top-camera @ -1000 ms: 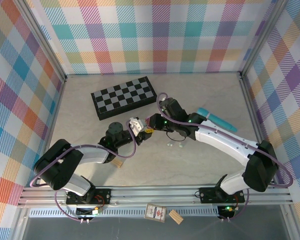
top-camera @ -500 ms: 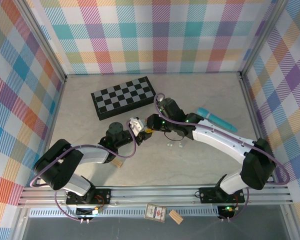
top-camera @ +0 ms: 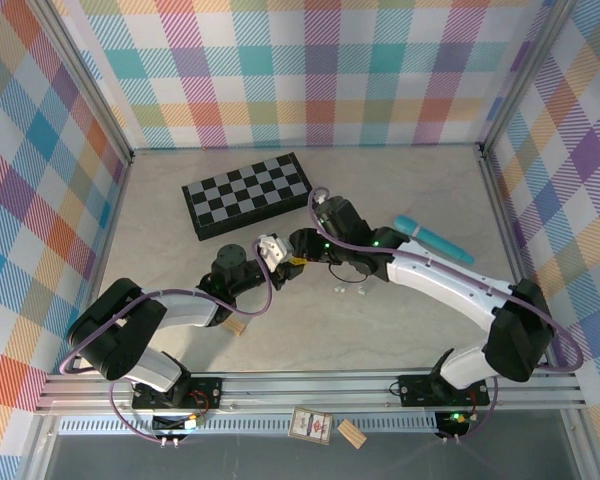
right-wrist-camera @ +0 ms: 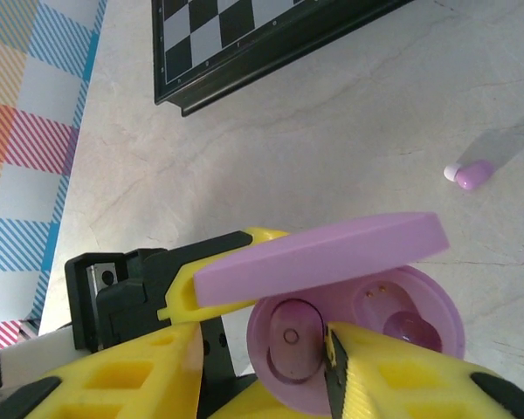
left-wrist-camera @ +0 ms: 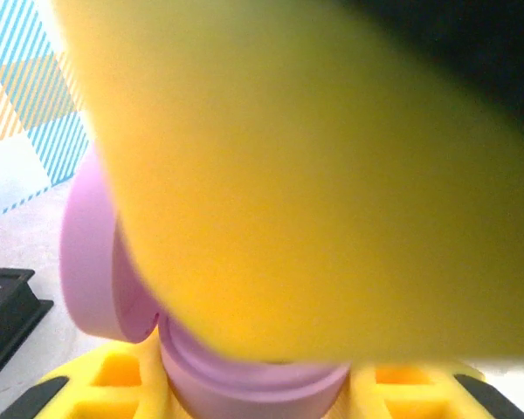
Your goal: Insert wireless bluetooth earbuds into charging case
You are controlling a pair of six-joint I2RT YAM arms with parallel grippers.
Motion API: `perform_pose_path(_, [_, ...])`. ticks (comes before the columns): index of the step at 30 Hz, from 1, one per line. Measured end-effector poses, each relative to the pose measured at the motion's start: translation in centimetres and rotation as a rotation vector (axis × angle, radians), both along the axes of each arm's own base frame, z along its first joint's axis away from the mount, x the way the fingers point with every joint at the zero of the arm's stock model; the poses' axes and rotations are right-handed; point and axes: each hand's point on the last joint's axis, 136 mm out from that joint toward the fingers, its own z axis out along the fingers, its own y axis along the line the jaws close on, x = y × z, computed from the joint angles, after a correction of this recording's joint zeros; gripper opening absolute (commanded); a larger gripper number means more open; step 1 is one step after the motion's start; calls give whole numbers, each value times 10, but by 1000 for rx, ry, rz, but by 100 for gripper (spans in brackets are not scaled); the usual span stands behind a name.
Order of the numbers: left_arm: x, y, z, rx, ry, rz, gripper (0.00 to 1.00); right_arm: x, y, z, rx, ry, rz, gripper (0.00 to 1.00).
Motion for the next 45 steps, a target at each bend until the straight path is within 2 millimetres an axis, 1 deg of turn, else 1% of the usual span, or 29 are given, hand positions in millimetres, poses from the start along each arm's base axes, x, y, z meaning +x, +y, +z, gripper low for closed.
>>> perform_pose_path(4, [1, 0, 7, -20, -16, 6, 28, -8, -13, 14, 21, -35, -10, 47])
perform_pose_path(7, [1, 0, 8, -25, -17, 7, 28, -13, -24, 23, 34, -64, -21, 48])
perform_pose_path(11, [1, 5, 10, -28, -22, 17, 28, -18, -42, 24, 29, -101, -55, 53])
perform_pose_path(14, [-2, 12, 16, -37, -36, 27, 28, -13, -57, 25, 25, -112, -89, 54])
perform_pose_path(17, [-5, 19, 25, -51, -56, 38, 28, 1, -77, 15, 31, -91, -154, 55])
perform_pose_path(19, [-8, 23, 27, -54, -61, 45, 28, 12, -91, 0, 48, -52, -205, 55])
perform_pose_path(22, [-13, 27, 28, -51, -57, 48, 28, 27, -102, -26, 67, 28, -260, 55])
perform_pose_path(23, [-14, 29, 28, -49, -56, 50, 28, 33, -103, -34, 68, 51, -272, 55])
perform_pose_path(25, [-17, 31, 29, -45, -54, 53, 28, 44, -99, -53, 70, 101, -279, 55])
perform_pose_path(28, [-21, 34, 34, -46, -65, 54, 28, 53, -85, -85, 63, 183, -266, 55])
perform_pose_path(31, [-26, 37, 40, -48, -86, 52, 28, 63, -71, -107, 69, 246, -257, 55])
perform_pose_path(34, [-30, 39, 44, -52, -96, 44, 28, 74, -58, -121, 85, 288, -249, 55])
perform_pose_path(37, [-34, 40, 41, -45, -91, 39, 28, 84, -46, -131, 106, 316, -239, 55])
perform_pose_path(41, [-37, 41, 38, -37, -85, 34, 28, 92, -36, -146, 120, 353, -235, 52])
perform_pose_path(45, [-38, 42, 37, -28, -91, 33, 28, 95, -29, -162, 126, 397, -235, 49])
